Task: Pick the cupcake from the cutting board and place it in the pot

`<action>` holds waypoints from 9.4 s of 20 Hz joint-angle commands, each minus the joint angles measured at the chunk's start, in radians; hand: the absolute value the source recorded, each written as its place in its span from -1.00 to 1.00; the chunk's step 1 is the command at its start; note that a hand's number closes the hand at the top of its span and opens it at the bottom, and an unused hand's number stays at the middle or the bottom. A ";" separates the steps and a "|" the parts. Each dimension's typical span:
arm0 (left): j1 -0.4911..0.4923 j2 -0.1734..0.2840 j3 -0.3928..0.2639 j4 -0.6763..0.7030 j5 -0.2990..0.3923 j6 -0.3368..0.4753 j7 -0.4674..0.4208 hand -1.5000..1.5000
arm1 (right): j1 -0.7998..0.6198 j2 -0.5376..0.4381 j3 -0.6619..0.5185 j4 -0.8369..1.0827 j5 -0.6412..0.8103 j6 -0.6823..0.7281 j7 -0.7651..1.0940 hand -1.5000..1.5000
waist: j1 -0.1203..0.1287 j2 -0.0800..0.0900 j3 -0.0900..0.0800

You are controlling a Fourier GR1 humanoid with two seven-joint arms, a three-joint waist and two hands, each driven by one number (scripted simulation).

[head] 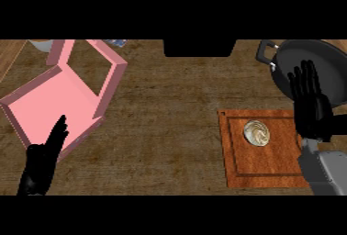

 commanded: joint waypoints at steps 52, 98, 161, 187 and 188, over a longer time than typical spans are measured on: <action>-0.222 -0.213 0.104 -0.099 0.095 -0.146 0.087 0.00 | -0.383 -0.648 0.533 0.213 0.974 0.656 -0.759 -1.00 | 0.033 -0.002 0.023; -0.166 -0.398 0.213 -0.093 -0.098 -0.280 0.089 0.00 | -0.214 -0.259 0.357 0.222 1.532 0.624 -0.558 -1.00 | 0.025 -0.003 0.023; -0.227 -0.413 0.302 -0.119 -0.106 -0.355 0.184 0.00 | -0.643 -0.346 -0.392 0.488 1.374 0.218 0.781 1.00 | 0.045 0.003 0.024; -0.209 -0.454 0.271 -0.099 -0.144 -0.354 0.160 0.00 | -0.692 -0.308 -0.774 0.835 1.028 -0.304 0.327 -1.00 | 0.044 0.006 0.025; -0.222 -0.476 0.270 -0.069 -0.168 -0.326 0.121 0.00 | -0.685 -0.338 -0.790 0.830 1.016 -0.310 0.316 -1.00 | 0.038 0.006 0.025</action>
